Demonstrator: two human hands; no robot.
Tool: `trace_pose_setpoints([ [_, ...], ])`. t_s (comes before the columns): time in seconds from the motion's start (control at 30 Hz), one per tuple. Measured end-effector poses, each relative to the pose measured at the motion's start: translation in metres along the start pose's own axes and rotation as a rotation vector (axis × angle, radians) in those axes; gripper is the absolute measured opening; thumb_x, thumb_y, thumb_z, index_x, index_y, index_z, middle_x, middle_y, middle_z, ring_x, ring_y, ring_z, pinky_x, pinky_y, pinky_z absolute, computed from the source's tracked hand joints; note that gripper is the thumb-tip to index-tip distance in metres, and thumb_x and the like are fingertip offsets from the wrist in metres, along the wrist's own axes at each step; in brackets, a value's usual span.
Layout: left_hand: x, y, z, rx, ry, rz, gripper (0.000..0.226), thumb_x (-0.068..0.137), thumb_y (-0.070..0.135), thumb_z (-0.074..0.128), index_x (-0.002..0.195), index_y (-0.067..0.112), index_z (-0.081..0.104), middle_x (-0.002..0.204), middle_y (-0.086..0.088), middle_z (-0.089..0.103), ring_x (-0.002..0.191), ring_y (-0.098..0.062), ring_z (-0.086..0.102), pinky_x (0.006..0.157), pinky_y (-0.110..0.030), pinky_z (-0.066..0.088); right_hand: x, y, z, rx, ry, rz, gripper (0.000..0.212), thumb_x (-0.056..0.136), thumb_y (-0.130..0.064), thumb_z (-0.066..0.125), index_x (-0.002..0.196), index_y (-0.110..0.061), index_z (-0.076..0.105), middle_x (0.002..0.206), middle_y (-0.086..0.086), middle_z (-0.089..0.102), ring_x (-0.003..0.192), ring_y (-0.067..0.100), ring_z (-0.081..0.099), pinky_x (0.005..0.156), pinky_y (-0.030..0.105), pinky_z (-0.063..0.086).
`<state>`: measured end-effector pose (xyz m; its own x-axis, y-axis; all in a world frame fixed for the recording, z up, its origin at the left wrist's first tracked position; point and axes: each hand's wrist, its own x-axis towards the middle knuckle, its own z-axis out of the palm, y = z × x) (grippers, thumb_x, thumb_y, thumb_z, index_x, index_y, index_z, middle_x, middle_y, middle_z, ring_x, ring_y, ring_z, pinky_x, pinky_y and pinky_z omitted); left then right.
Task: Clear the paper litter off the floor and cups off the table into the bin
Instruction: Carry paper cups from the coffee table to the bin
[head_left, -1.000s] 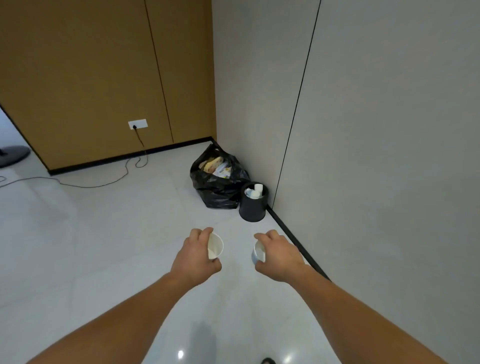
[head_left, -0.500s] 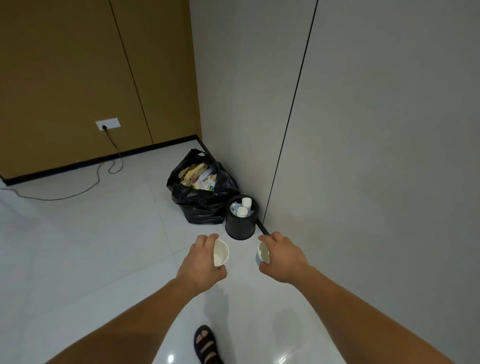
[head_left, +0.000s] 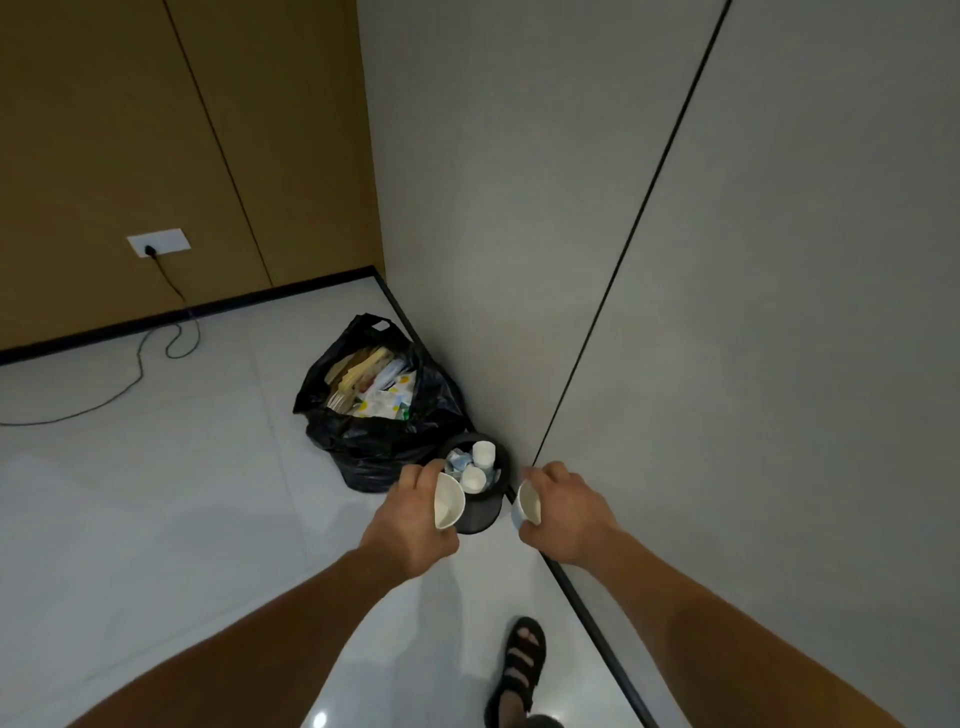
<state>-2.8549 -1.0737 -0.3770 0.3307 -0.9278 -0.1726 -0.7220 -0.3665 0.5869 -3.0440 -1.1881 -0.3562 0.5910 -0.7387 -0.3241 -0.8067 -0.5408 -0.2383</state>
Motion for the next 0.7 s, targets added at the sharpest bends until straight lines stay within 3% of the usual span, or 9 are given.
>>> trace_pose_setpoints([
  [0.47, 0.180, -0.002, 0.044, -0.152, -0.013, -0.229, 0.085, 0.073, 0.032, 0.074, 0.143, 0.023, 0.028, 0.136, 0.000, 0.035, 0.117, -0.023, 0.047, 0.094, -0.034, 0.048, 0.234, 0.063, -0.032, -0.044, -0.200, -0.156, 0.074, 0.082, -0.039, 0.065, 0.148, -0.030, 0.031, 0.139, 0.002, 0.038, 0.120, 0.027, 0.045, 0.094, 0.035, 0.046],
  [0.7, 0.279, -0.055, 0.093, -0.205, -0.133, -0.273, 0.088, 0.074, 0.035, 0.074, 0.144, 0.029, 0.021, 0.138, 0.006, 0.032, 0.121, -0.016, 0.045, 0.098, -0.030, 0.047, 0.340, 0.082, 0.009, 0.004, -0.244, -0.080, 0.073, 0.084, -0.040, 0.064, 0.147, -0.030, 0.030, 0.140, 0.000, 0.037, 0.119, 0.024, 0.045, 0.090, 0.031, 0.044],
])
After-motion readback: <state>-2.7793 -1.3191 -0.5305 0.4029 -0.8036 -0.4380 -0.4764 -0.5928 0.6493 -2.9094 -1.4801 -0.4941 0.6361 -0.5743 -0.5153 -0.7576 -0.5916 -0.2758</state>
